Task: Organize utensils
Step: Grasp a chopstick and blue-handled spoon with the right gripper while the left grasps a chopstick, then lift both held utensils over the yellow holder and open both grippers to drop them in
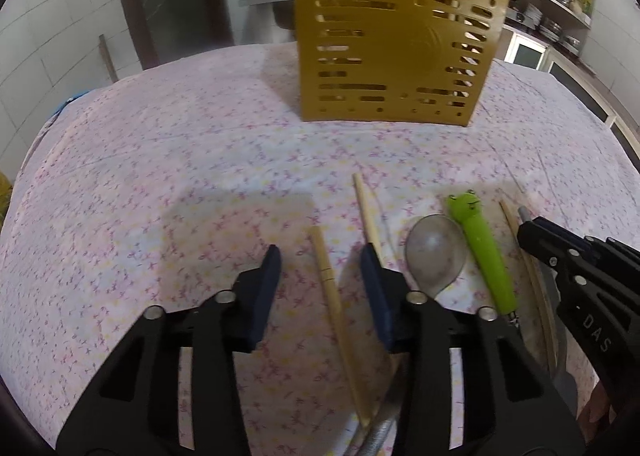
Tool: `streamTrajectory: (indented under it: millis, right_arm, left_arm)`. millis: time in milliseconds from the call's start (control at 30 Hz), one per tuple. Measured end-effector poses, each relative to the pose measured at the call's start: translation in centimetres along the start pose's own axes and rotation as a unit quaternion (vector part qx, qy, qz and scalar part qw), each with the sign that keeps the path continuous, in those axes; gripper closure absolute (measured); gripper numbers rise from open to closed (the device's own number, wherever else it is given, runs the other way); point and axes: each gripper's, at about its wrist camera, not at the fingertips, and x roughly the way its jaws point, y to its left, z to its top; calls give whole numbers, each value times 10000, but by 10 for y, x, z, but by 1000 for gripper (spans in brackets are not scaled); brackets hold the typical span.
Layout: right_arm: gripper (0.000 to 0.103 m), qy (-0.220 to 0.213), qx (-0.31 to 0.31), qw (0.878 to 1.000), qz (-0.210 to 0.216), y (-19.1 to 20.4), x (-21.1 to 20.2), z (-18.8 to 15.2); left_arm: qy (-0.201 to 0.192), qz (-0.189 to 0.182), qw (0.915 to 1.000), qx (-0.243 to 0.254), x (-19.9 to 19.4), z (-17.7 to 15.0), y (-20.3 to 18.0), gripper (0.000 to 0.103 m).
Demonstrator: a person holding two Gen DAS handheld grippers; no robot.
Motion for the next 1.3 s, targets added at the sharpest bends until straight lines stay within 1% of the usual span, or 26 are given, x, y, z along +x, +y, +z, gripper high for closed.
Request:
streamTrajectory:
  millis: [33, 133, 167, 333, 400, 533, 633, 733, 767, 833, 900, 1033, 1167, 1300]
  right_arm:
    - [94, 7, 4, 10000, 13, 0, 0, 0]
    - [94, -24, 8, 10000, 1, 0, 0, 0]
    - [94, -47, 24, 10000, -3, -1, -1, 0]
    - [96, -167, 72, 9998, -15, -3, -6, 1]
    - [96, -250, 70, 9997, -15, -3, -11, 2]
    - [96, -577, 73, 9983, -11, -2, -26, 3]
    - [96, -889, 84, 9960, 17, -1, -39, 4]
    - [96, -1278, 77, 9918, 11, 2, -56, 5]
    - [96, -1465, 73, 9892, 39, 3, -63, 5]
    - [96, -1690, 62, 9856, -1, 4, -73, 6]
    - [96, -1947, 24, 9808, -64, 6, -82, 5]
    - [96, -2338, 5, 9721, -183, 7, -96, 3]
    - [96, -2632, 35, 9644, -263, 6, -106, 1]
    - [96, -2776, 45, 9602, -299, 5, -113, -1]
  left_arm:
    - [-9, -14, 10000, 3, -1, -1, -2, 80]
    - [-15, -71, 10000, -58, -2, 1, -1, 93]
    - [-22, -71, 9999, -82, -1, 1, -1, 95]
    - [-86, -191, 9996, -206, -2, 2, 10, 96]
    - [-216, -204, 9993, -223, -7, 3, 15, 96]
    - [-708, -194, 9971, -218, -32, 5, 17, 96]
    - [-1161, -176, 9929, -177, -54, 7, 19, 97]
    - [-1734, -88, 9847, -119, -81, 6, 18, 97]
    - [-1843, -77, 9828, -115, -87, 7, 20, 97]
    - [-2122, -55, 9771, -139, -101, 6, 23, 97]
    - [-2322, -47, 9725, -169, -114, 5, 26, 98]
    - [-2838, 77, 9587, -178, -134, 1, 28, 98]
    - [-3076, 149, 9512, -182, -143, -1, 29, 98]
    - [-3259, 221, 9448, -236, -147, -4, 32, 98]
